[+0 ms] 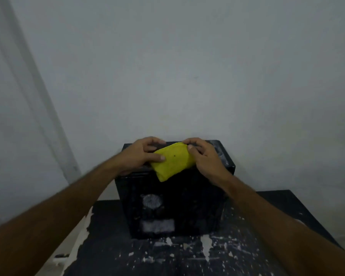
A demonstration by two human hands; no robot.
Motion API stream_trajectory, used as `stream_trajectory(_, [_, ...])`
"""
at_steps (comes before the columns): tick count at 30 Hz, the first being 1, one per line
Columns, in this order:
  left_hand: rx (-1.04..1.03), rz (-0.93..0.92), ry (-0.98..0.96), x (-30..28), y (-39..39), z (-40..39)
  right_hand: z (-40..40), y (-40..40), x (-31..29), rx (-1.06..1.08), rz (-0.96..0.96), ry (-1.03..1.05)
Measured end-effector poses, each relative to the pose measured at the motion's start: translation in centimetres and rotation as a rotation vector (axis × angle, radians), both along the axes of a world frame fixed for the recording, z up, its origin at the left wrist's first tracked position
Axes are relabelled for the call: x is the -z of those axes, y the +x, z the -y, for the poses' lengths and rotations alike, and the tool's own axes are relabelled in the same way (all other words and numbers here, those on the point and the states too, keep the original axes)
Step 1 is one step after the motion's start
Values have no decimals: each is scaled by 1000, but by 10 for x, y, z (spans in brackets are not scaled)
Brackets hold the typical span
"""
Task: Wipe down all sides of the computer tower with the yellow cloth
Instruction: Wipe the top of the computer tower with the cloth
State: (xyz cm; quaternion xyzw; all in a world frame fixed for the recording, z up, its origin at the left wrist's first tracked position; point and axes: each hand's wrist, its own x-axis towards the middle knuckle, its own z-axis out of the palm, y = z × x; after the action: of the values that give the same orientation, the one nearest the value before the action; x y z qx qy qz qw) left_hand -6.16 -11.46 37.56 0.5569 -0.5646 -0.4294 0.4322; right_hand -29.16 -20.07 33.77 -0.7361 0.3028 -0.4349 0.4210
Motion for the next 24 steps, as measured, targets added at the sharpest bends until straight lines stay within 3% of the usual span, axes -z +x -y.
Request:
stream_trajectory(2, [-12, -15, -48, -14, -2, 7, 9, -1, -10, 32, -123, -90])
stream_trajectory(5, [-17, -113, -54, -33, -9, 17, 10, 1, -29, 99, -96, -227])
stream_trajectory(8, [-1, -198, -54, -46, -17, 26, 5, 0, -47, -2, -145, -420])
stream_trajectory(12, [21, -279, -70, -60, -22, 37, 13, -3, -61, -152, -326, -475])
stream_trajectory(16, [18, -294, -78, -65, -20, 43, 32, -2, -68, -157, -346, -519])
stream_trajectory(20, [93, -116, -129, -64, -17, 47, 46, -1, -71, -93, -335, -539])
stream_trajectory(24, [59, 501, -404, -62, -19, 55, 59, 1, -71, -63, -331, -568])
